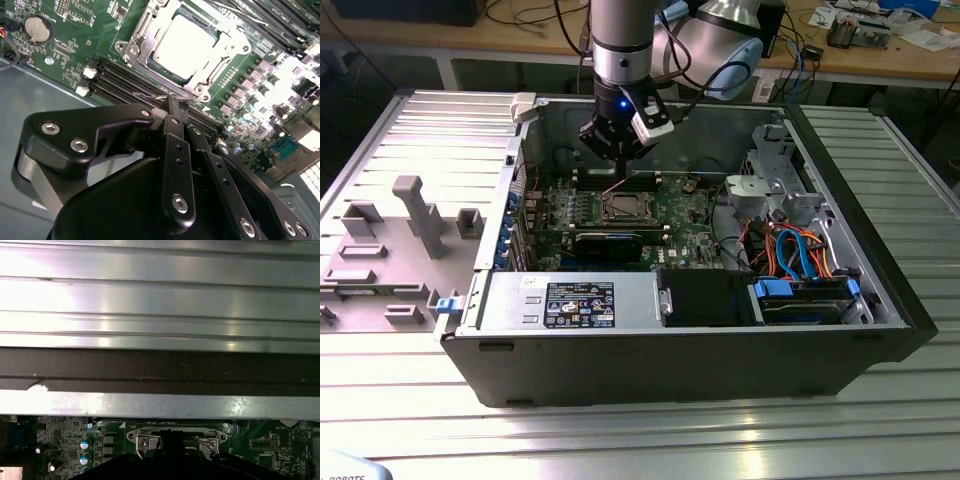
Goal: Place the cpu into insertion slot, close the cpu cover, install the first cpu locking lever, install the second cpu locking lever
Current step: 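Install the first cpu locking lever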
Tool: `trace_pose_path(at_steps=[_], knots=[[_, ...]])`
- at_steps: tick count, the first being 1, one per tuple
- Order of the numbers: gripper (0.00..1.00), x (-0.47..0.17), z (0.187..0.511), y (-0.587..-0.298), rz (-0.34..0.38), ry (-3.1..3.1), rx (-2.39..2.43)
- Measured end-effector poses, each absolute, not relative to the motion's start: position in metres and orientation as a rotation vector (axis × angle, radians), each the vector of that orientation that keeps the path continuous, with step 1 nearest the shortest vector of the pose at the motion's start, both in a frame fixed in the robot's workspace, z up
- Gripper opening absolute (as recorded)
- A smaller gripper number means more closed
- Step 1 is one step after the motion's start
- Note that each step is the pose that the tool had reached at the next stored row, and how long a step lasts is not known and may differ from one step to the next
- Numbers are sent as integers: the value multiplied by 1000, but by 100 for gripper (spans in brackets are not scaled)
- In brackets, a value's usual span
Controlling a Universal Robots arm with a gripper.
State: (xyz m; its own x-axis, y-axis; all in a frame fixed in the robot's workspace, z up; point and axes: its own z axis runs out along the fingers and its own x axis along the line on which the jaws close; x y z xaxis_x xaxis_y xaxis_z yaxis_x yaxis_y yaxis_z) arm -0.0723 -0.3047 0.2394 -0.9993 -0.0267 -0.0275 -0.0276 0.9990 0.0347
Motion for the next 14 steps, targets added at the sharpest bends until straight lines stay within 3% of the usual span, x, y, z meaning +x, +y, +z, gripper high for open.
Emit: trace_pose_path(at_steps=[14], knots=[[11,-63,233,-301,55,3114,-41]])
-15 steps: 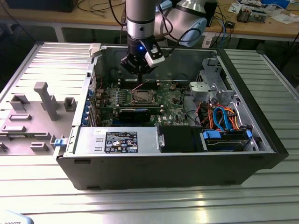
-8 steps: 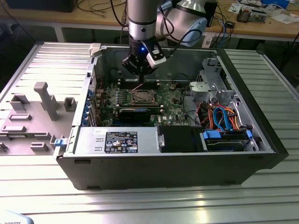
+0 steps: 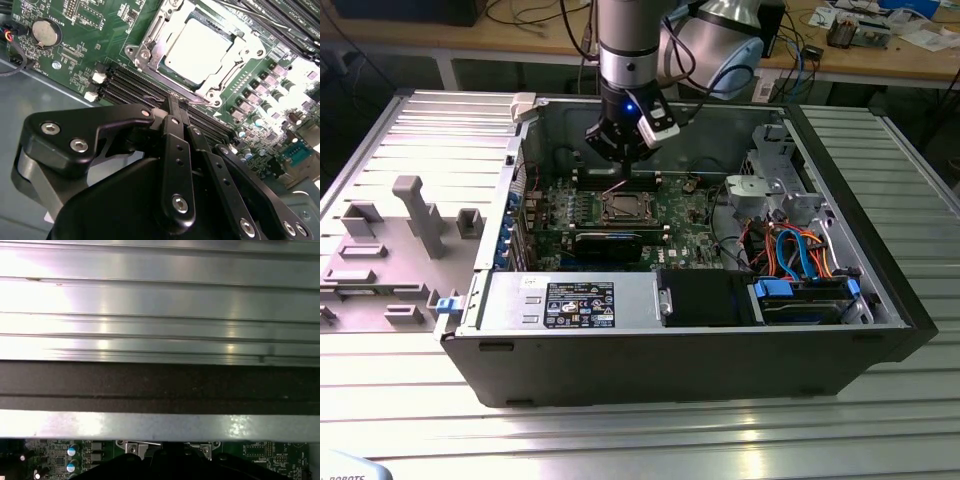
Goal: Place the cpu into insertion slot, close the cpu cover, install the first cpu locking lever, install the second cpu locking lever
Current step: 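Install the first cpu locking lever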
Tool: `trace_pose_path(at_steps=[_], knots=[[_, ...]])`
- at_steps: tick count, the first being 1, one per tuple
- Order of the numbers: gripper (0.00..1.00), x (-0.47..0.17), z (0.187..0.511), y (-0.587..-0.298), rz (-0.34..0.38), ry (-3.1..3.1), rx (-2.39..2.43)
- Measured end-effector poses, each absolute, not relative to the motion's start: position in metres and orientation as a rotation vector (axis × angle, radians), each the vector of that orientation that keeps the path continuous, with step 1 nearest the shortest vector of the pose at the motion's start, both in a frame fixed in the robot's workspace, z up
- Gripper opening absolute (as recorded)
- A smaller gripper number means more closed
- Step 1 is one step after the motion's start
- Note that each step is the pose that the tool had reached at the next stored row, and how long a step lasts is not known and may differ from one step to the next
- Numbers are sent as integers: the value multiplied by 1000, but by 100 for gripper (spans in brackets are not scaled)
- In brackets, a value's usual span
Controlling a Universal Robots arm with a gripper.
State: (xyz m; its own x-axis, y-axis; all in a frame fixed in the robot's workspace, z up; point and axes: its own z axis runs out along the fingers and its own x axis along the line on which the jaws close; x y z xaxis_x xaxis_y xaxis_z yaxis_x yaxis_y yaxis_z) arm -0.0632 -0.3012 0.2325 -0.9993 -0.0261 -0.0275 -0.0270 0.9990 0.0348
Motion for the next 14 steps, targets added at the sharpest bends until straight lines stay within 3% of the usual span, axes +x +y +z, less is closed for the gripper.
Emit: trace_pose_path(at_steps=[14], knots=[[11,-53,223,-301,55,3114,-37]])
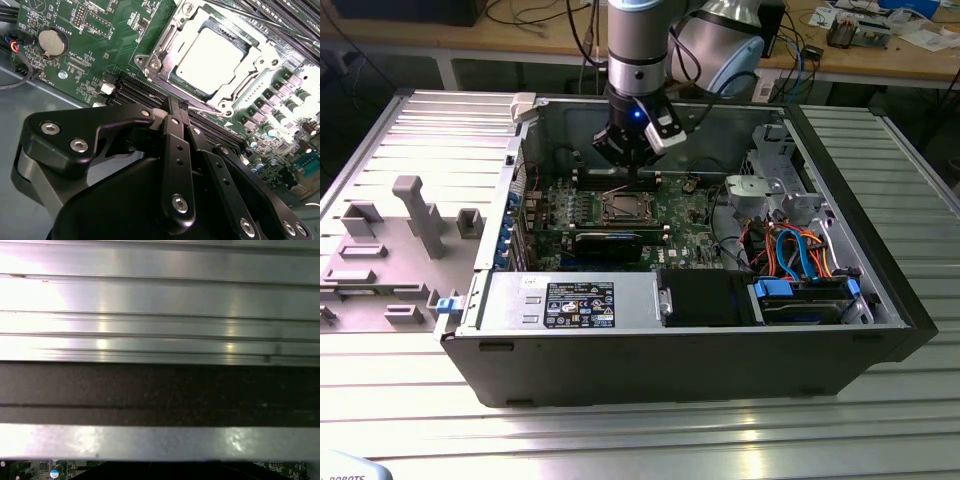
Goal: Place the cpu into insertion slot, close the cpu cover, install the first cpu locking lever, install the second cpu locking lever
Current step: 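Install the first cpu locking lever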
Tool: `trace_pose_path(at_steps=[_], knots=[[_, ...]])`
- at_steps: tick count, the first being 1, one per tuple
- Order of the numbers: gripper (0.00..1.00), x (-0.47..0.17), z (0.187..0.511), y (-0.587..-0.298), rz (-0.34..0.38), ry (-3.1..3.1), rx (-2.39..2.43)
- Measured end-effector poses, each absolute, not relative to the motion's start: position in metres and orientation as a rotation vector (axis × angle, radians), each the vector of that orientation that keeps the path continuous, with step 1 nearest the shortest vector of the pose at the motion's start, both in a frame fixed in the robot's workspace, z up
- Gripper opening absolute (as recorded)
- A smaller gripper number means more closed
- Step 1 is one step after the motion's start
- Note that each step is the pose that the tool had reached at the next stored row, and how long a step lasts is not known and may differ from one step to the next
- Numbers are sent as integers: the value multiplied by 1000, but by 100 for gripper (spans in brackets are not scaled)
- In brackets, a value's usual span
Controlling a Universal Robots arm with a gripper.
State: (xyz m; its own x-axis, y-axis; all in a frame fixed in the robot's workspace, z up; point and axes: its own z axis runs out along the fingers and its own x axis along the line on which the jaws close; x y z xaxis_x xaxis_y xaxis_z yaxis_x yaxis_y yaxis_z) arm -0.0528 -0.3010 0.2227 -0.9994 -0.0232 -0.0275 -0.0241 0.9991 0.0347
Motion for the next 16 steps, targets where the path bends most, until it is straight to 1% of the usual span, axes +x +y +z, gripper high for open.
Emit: trace_pose_path(at_steps=[16], knots=[[11,-46,211,-301,55,3114,-36]])
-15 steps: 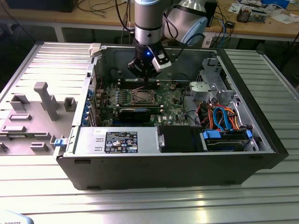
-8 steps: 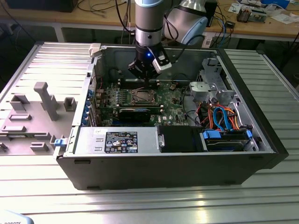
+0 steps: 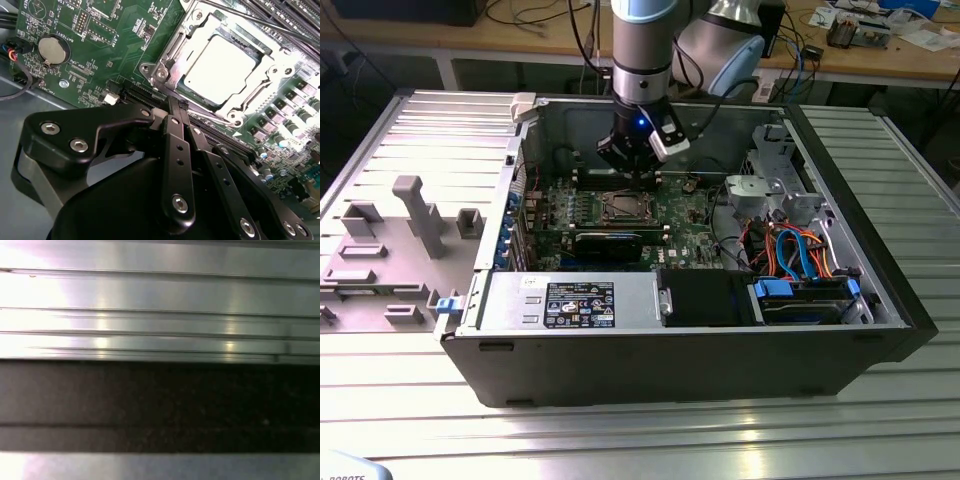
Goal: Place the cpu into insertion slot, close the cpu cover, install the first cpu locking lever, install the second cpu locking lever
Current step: 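Install the first cpu locking lever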
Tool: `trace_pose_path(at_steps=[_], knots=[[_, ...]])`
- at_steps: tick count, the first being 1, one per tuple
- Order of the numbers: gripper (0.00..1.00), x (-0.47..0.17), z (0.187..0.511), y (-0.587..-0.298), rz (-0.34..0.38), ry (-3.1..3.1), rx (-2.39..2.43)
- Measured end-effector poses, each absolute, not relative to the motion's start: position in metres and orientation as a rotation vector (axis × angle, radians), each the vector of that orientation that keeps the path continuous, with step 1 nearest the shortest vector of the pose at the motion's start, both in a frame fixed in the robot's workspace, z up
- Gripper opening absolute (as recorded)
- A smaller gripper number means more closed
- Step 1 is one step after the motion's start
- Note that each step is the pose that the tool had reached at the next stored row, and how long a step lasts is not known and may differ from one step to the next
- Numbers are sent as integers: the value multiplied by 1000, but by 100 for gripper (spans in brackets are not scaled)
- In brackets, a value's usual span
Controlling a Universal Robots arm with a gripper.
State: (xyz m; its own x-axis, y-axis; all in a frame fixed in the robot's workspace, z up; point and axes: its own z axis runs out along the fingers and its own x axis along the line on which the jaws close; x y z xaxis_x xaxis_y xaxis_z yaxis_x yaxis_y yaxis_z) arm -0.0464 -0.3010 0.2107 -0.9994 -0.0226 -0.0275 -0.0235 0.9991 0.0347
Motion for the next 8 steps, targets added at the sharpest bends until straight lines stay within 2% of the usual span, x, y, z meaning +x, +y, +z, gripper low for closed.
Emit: trace_pose_path(at_steps=[8], knots=[[11,-45,206,-301,54,3114,-36]])
